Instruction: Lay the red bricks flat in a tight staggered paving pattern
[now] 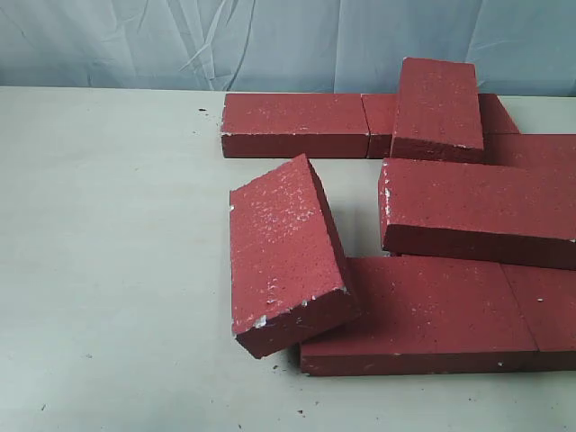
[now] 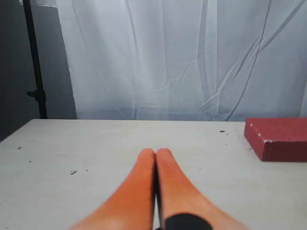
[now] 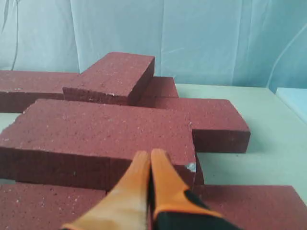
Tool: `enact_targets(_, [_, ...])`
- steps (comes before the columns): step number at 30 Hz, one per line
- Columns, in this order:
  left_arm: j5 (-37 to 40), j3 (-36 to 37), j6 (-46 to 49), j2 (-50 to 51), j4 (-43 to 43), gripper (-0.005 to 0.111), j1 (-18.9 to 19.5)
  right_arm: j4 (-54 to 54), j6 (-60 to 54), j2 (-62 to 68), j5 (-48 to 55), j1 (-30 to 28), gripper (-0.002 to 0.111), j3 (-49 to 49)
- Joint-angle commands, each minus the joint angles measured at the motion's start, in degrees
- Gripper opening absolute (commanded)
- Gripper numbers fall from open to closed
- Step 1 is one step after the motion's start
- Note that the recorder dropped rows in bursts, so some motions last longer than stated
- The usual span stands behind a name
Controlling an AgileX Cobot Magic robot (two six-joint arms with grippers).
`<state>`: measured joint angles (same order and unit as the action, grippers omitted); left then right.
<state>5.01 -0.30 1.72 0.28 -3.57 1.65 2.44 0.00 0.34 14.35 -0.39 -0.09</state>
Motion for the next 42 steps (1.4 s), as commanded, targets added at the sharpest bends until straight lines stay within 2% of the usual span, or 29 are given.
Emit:
enact_targets(1, [-1.97, 0.3, -0.2, -0.28, -7.7, 0.0, -0.08, 0.85, 0.0, -0.34, -4.86, -0.26, -0.001, 0.09])
enact_targets(4, [-3.46, 0.3, -0.2, -0.28, -8.88, 0.0, -0.08, -0.84, 0.0, -0.34, -7.51, -0.26, -0.001, 0.09])
enact_targets(10, [-13.64, 0.3, -0.77, -0.28, -10.2, 0.0, -0.08, -2.44, 0.35, -0.34, -17.0, -0.26, -0.001, 0.09])
enact_targets(15, [-21.22, 0.3, -3.49, -0.28, -10.2, 0.0, -0.08, -11.83, 1.39, -0.34, -23.69, -0.26, -0.001, 0.09])
enact_targets(18, [-23.15, 0.3, -3.91, -0.28, -10.2, 0.0, -0.08, -15.87, 3.19, -0.34, -28.25, -0.15, -0.001, 0.09])
enact_targets(21, [-28.46, 0.3, -4.75, -0.28, -10.2, 0.0, -0.08, -15.55, 7.07, -0.34, -34.93, -0.15, -0.001, 0.09])
enact_targets(25, [-36.23, 0.3, -4.75, 0.01, -10.2, 0.0, -0.08, -12.81, 7.28, 0.87, -35.82, -0.15, -0.001, -4.51])
enact_targets(30, [-47.21, -5.0, -4.75, 10.03, -7.52, 0.0, -0.08, -6.99, 7.68, 12.3, -36.78, -0.15, -0.001, -14.06])
enact_targets(35, [-43.47, -14.49, -7.19, 24.5, 7.61, 0.0, -0.08, 3.63, 7.55, 27.78, -34.63, -0.15, -0.001, -24.5])
enact_targets(42, [-35.07, -24.16, -7.19, 38.52, 13.83, 0.0, -0.08, 6.8, 7.55, 39.59, -21.99, -0.15, -0.001, -32.0])
